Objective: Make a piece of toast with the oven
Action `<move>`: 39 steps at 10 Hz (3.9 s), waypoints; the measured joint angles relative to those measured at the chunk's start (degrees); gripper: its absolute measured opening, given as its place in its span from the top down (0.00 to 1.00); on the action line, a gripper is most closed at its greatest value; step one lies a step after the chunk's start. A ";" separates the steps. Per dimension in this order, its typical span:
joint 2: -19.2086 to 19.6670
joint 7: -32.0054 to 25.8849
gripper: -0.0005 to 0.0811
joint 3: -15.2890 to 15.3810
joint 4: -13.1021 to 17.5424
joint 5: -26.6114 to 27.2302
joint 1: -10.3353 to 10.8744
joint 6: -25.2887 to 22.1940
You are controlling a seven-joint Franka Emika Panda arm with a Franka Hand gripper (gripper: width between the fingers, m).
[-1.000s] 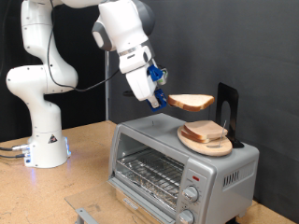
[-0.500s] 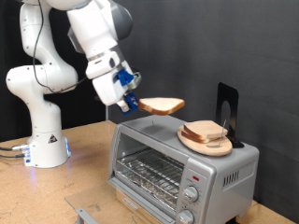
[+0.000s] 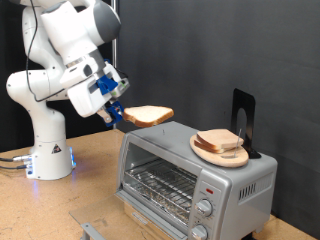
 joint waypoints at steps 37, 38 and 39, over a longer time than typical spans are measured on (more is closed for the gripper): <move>26.35 4.92 0.50 7.72 6.58 -35.79 -1.27 16.35; 26.36 5.55 0.50 8.33 6.61 -35.83 -1.22 16.31; 26.38 5.69 0.50 8.72 6.61 -35.83 -1.22 16.03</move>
